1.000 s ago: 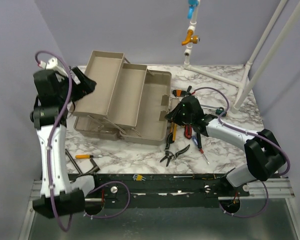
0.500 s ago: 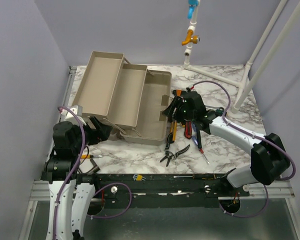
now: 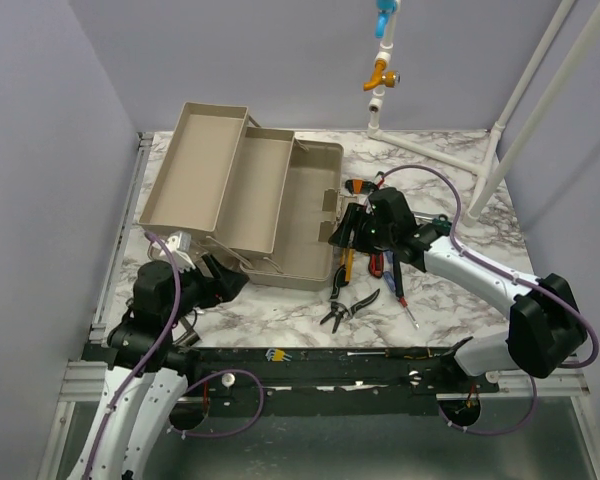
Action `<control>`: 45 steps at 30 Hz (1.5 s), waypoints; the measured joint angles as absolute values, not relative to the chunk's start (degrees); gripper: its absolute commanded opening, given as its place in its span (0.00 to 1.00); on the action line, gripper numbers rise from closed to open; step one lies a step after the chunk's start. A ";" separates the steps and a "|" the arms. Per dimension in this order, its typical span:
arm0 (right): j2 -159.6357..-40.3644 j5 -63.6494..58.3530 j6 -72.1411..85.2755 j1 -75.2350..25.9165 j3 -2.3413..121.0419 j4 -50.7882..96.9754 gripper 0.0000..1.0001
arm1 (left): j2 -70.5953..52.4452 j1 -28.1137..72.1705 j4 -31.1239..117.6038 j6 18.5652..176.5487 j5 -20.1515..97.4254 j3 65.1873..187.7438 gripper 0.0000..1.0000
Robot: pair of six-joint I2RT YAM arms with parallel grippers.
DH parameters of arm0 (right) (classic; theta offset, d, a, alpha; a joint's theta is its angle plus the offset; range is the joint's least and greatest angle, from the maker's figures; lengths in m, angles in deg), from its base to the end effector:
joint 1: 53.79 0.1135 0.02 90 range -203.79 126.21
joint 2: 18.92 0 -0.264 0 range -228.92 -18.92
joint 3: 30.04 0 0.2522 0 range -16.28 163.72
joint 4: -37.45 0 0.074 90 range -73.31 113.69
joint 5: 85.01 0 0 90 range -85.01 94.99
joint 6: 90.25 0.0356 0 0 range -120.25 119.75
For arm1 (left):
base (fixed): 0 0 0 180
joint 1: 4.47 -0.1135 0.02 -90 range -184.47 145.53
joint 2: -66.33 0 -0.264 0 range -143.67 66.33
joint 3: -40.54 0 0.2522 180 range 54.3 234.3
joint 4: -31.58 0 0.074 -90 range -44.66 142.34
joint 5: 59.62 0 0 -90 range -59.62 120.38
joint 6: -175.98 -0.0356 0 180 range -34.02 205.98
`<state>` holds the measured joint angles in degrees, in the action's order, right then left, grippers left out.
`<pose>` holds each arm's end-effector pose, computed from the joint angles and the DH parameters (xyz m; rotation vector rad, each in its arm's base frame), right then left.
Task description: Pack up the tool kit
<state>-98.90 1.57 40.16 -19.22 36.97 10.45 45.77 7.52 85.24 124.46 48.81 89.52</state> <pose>0.2489 0.1741 0.2465 0.0882 2.3806 0.7329 0.0878 -0.0301 0.2803 -0.2694 2.0826 -0.8713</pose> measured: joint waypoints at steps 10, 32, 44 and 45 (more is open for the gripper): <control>-100.08 0.79 40.20 -19.22 36.01 10.74 0.67 | 45.25 17.51 71.93 132.92 40.64 73.50 0.81; -116.35 3.34 39.24 -18.98 50.70 9.86 0.61 | 15.22 14.27 44.68 125.02 41.71 75.79 0.82; -119.10 5.62 38.23 -19.00 57.82 4.44 0.75 | 17.62 13.70 41.81 123.74 44.31 78.26 0.82; -118.16 6.10 38.21 -19.00 57.54 3.90 0.75 | 19.26 14.18 42.03 123.65 44.29 78.15 0.82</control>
